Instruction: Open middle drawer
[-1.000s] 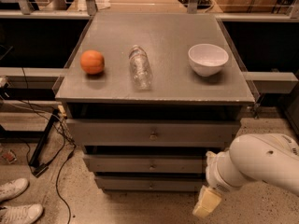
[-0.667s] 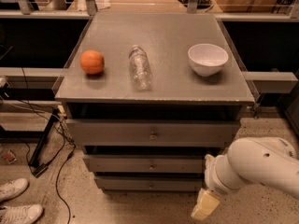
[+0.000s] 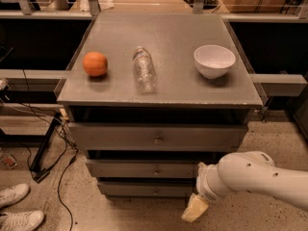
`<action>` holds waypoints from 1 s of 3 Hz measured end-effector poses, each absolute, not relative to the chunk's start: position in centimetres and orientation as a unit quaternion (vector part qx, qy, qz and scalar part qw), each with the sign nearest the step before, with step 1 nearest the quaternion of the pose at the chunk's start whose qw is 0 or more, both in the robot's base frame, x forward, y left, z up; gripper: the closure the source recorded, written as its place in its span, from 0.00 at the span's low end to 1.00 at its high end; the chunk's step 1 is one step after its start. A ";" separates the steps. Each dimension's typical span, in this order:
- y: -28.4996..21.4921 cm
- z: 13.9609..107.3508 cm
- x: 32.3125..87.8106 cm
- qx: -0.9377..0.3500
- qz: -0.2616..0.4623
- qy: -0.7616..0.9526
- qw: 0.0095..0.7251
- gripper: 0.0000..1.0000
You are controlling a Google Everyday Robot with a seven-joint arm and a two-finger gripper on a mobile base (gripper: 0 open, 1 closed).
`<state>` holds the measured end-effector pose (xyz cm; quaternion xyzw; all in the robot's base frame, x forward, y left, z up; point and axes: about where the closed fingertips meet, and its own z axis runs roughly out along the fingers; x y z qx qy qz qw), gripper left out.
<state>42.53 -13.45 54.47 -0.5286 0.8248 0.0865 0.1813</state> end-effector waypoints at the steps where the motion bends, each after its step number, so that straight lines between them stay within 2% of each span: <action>1: -13.4 54.5 42.5 -0.529 0.087 0.825 0.181 0.00; 3: -11.6 50.5 44.4 -0.517 0.105 0.823 0.208 0.00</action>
Offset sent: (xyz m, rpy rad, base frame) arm 0.0019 0.0182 -0.0520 0.0712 -0.0105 -0.0131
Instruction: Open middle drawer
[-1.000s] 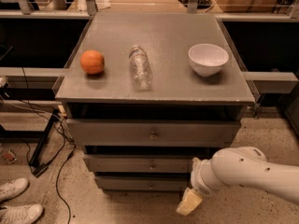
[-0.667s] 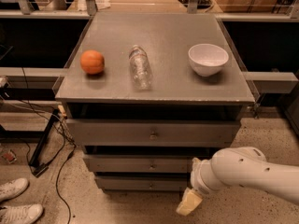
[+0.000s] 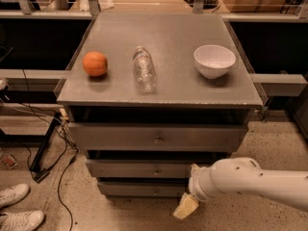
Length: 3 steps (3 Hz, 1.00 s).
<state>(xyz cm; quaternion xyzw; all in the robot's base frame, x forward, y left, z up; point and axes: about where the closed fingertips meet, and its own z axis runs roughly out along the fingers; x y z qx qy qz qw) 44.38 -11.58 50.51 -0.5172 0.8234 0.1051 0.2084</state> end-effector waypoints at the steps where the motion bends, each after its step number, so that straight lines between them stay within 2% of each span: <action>1: -10.8 49.1 46.7 -0.513 0.108 0.822 0.222 0.00; 3: -10.2 46.2 50.2 -0.511 0.100 0.824 0.221 0.00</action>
Offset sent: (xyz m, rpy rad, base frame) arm 0.0693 0.0162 -0.0449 0.0181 -0.0382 -0.0194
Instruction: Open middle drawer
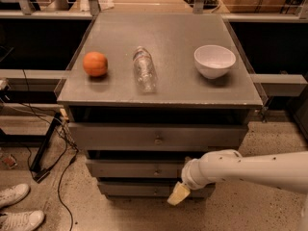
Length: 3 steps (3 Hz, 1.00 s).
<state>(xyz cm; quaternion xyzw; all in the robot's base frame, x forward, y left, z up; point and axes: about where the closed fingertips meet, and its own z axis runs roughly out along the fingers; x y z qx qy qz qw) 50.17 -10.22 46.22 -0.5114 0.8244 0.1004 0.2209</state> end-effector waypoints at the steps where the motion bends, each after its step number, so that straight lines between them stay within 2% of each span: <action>1: -10.3 45.3 51.5 -0.512 0.093 0.826 0.219 0.00; 3: -10.4 42.8 52.2 -0.521 0.079 0.828 0.192 0.00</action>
Offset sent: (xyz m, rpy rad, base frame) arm 0.0341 -0.0018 -0.0278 -0.0708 -0.0033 -0.0032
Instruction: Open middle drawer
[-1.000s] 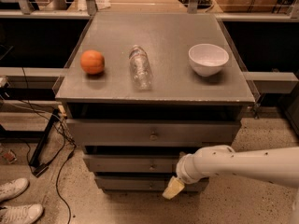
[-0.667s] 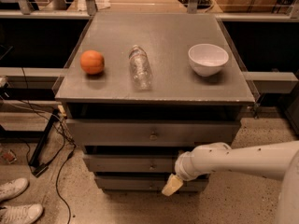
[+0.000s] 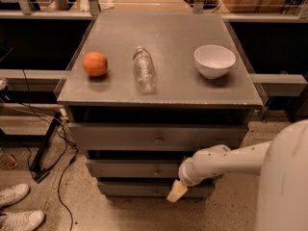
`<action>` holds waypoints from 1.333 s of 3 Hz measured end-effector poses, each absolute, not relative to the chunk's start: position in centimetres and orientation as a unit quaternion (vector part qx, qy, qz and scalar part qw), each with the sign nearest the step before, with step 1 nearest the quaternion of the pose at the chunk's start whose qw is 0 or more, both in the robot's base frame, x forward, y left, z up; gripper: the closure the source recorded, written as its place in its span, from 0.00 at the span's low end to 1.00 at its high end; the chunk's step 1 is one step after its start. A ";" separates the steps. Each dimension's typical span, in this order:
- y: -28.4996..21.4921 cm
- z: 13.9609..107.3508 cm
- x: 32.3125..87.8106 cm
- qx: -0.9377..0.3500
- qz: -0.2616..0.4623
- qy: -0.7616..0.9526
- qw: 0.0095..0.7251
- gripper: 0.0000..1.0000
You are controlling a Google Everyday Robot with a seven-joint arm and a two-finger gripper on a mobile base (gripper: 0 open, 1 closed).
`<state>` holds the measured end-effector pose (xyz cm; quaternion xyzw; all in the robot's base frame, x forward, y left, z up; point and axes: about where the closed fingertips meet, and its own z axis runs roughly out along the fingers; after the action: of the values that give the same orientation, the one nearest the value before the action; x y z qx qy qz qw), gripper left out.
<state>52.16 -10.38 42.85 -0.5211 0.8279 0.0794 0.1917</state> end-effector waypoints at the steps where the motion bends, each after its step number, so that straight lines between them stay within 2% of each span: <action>1: -10.1 41.5 52.0 -0.529 0.077 0.827 0.173 0.00; 4: -11.5 42.2 47.7 -0.529 0.091 0.831 0.144 0.00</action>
Offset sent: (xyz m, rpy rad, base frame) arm -0.0801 -0.0293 -0.0167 -0.0718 0.1474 0.0248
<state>47.73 -11.52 42.23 -0.5290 0.8312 0.0913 0.1444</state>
